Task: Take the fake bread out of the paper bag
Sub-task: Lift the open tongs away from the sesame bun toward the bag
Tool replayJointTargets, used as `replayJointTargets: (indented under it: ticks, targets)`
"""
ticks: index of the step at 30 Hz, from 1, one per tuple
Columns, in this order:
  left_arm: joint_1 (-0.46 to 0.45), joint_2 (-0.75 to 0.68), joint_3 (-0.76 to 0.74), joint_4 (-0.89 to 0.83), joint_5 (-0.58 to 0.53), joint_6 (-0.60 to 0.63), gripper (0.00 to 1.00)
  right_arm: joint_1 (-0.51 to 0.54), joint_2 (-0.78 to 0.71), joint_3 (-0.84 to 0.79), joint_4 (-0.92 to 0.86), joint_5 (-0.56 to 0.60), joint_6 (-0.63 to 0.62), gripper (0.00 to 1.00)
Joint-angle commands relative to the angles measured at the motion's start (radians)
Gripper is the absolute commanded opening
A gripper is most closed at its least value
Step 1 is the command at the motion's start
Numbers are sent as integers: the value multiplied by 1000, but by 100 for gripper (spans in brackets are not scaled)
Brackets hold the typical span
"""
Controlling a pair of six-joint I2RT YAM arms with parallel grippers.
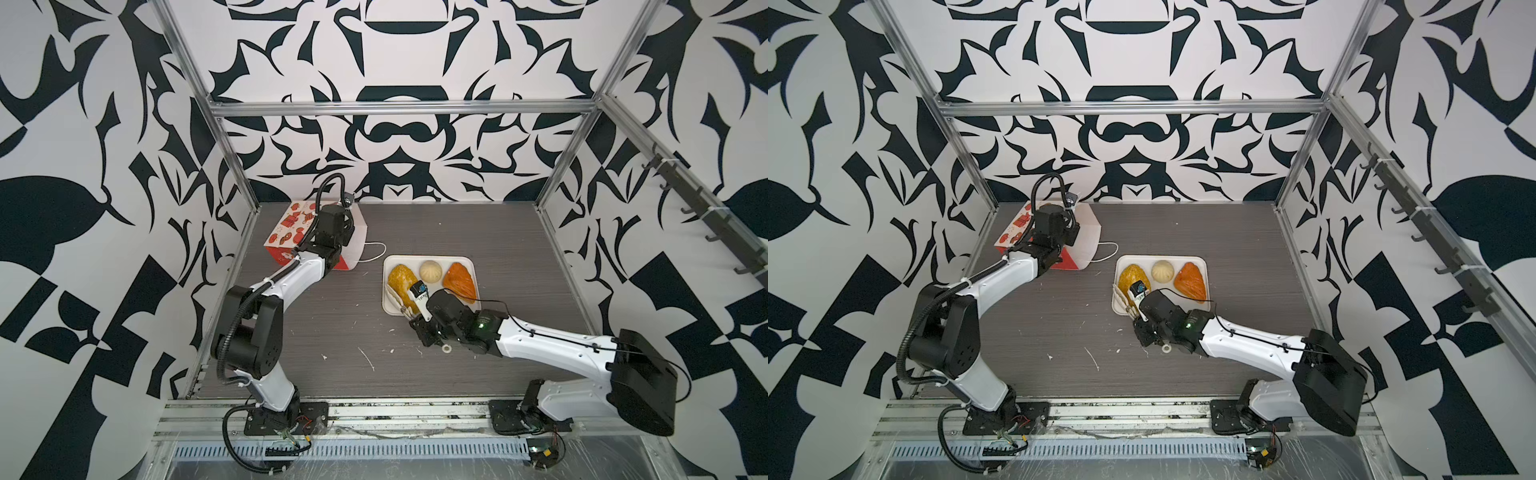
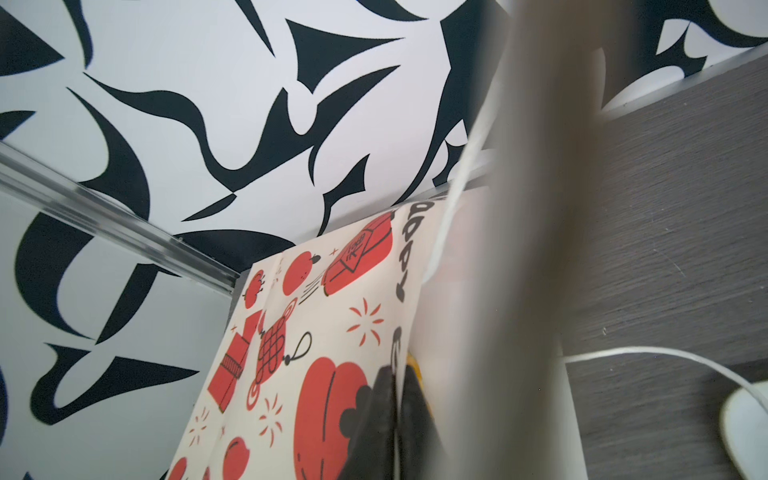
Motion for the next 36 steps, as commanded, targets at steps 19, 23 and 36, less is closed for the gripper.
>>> replayJointTargets:
  ticks: [19,23,36]
  targets:
    - [17,-49,-17,-21,46,-8,9,-133,-19,-22,163,-122,-64,19]
    - [17,-46,-20,-19,47,-11,9,-132,36,-31,171,-158,-67,17]
    - [17,-33,-21,-6,45,-9,9,-146,-111,-124,-37,-101,-22,14]
